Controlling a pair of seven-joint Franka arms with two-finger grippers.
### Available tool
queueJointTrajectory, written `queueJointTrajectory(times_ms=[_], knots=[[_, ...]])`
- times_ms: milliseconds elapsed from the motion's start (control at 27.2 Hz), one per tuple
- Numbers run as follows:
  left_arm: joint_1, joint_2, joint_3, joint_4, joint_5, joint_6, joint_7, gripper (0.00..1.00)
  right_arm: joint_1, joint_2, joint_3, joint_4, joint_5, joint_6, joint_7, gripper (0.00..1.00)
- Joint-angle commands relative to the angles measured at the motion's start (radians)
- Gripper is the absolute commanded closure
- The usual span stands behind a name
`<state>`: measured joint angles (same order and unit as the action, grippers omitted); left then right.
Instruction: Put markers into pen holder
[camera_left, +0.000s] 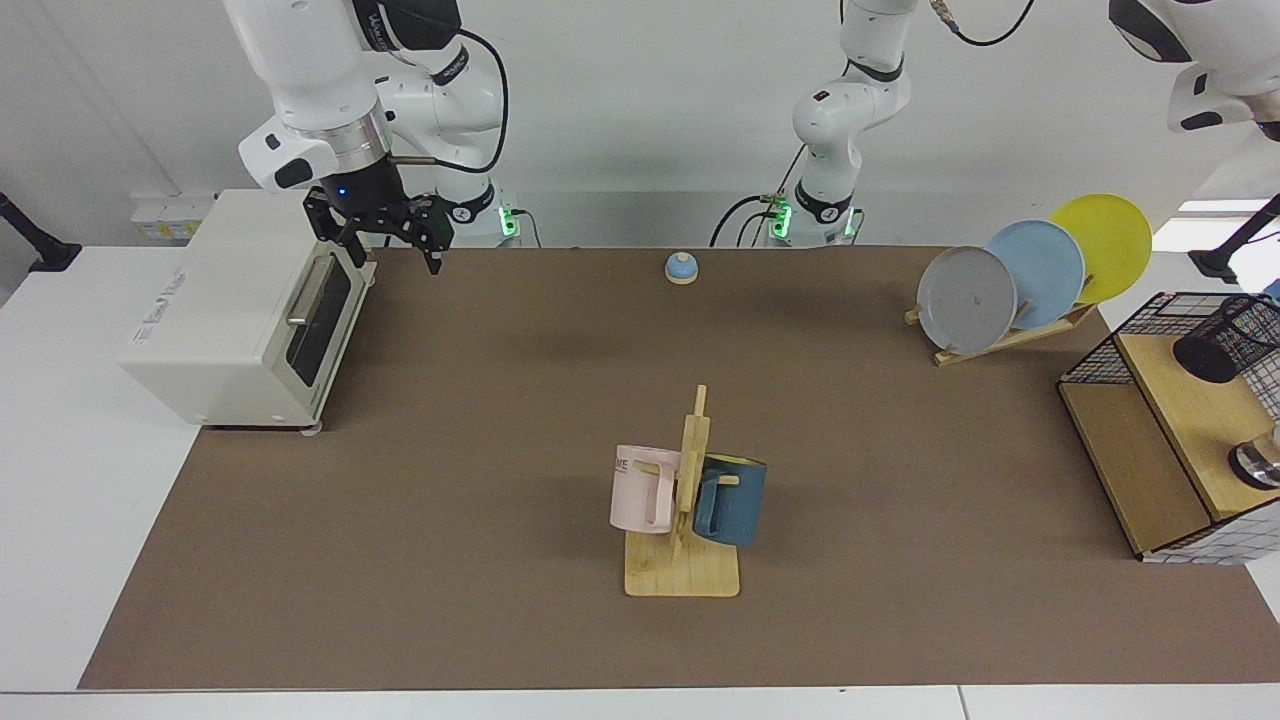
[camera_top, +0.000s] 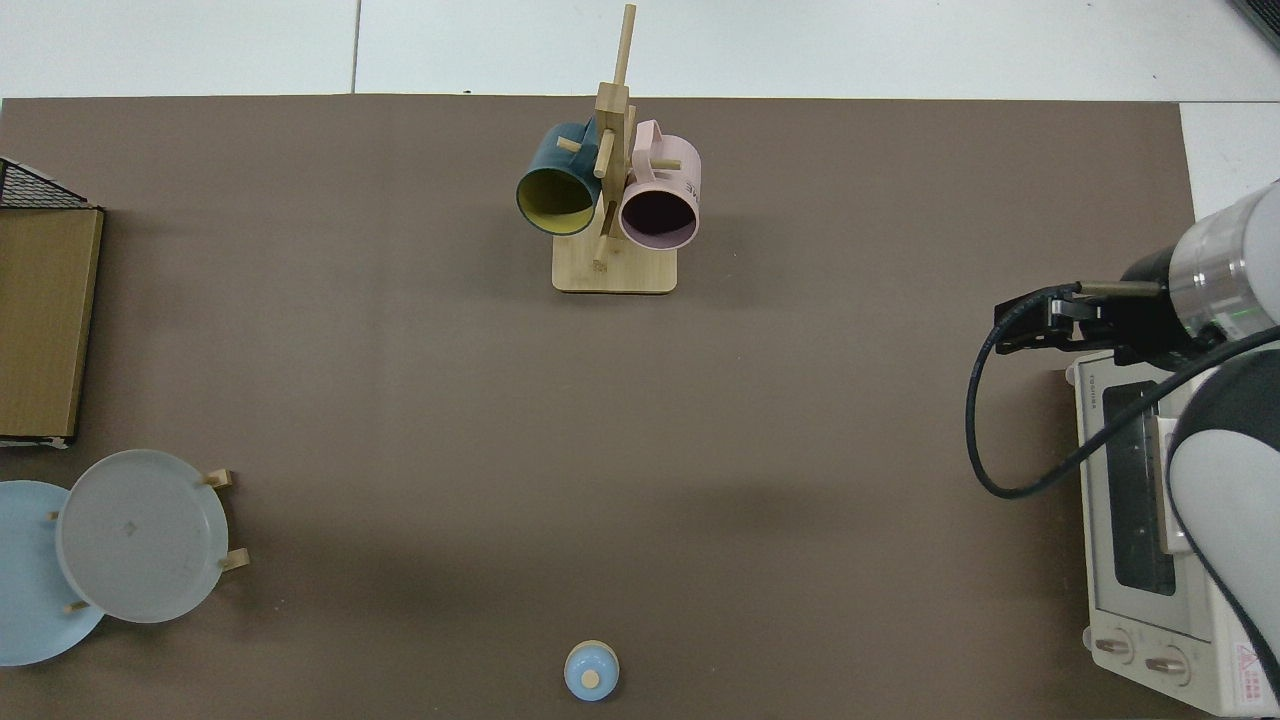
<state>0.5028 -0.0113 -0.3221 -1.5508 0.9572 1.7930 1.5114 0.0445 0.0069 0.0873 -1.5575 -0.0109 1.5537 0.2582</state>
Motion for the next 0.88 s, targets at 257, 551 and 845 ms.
queueJointTrajectory(times_ms=[257,551,845], knots=[[0.062,0.099,-0.011,0.040,0.063,0.048,0.058,1.00,-0.011,0.002,0.014,0.013,-0.017,0.003,-0.027,0.00],[0.095,0.122,-0.012,0.028,0.064,0.092,0.058,1.00,-0.009,-0.002,0.014,-0.001,-0.006,0.046,-0.036,0.00],[0.100,0.140,-0.012,0.018,0.064,0.069,0.058,1.00,-0.009,-0.002,0.015,-0.001,0.002,0.048,-0.025,0.00]])
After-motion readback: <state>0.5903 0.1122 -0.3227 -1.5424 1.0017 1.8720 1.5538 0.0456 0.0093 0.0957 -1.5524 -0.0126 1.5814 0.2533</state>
